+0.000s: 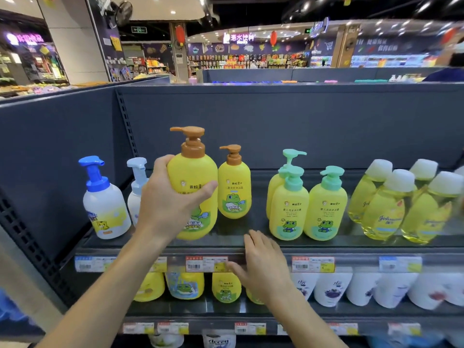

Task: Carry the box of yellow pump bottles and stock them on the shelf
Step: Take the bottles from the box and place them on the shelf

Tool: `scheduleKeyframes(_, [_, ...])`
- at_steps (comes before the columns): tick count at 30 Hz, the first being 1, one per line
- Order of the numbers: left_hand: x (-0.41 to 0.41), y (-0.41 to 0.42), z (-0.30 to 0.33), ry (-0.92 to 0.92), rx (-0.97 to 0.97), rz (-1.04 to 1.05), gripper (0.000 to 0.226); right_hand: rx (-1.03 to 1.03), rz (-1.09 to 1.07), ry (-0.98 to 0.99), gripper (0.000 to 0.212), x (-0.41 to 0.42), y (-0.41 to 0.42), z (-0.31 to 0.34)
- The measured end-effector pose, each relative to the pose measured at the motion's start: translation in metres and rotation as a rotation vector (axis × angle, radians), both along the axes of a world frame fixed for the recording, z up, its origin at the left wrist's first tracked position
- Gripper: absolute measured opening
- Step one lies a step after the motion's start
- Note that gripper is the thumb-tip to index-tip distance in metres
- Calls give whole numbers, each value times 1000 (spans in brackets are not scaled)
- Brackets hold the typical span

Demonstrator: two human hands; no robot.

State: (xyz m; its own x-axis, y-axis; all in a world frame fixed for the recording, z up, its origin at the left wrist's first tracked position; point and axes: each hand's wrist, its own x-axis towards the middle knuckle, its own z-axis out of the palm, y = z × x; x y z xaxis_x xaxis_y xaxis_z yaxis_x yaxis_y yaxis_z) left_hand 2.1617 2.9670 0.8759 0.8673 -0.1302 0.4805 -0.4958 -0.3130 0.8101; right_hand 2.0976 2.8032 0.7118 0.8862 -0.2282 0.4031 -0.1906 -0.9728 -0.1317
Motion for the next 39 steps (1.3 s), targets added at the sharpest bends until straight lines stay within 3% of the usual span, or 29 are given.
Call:
scheduleKeyframes(9, [48,-29,-32,149,88,124,75,-54,101,-47,72,-8,-27,-14])
scheduleKeyframes(15, [70,-38,-46,208,127,158,68,-63,91,-30,71,-8,-25,-16])
scheduleKeyframes(28, [97,-43,-51,286,72,48,59,-25,93,-79,68,-6,-25,-27])
scheduleKeyframes(39, [115,-42,-53,303,57,-7,71,-26,102,-96,68,-4,-24,-28])
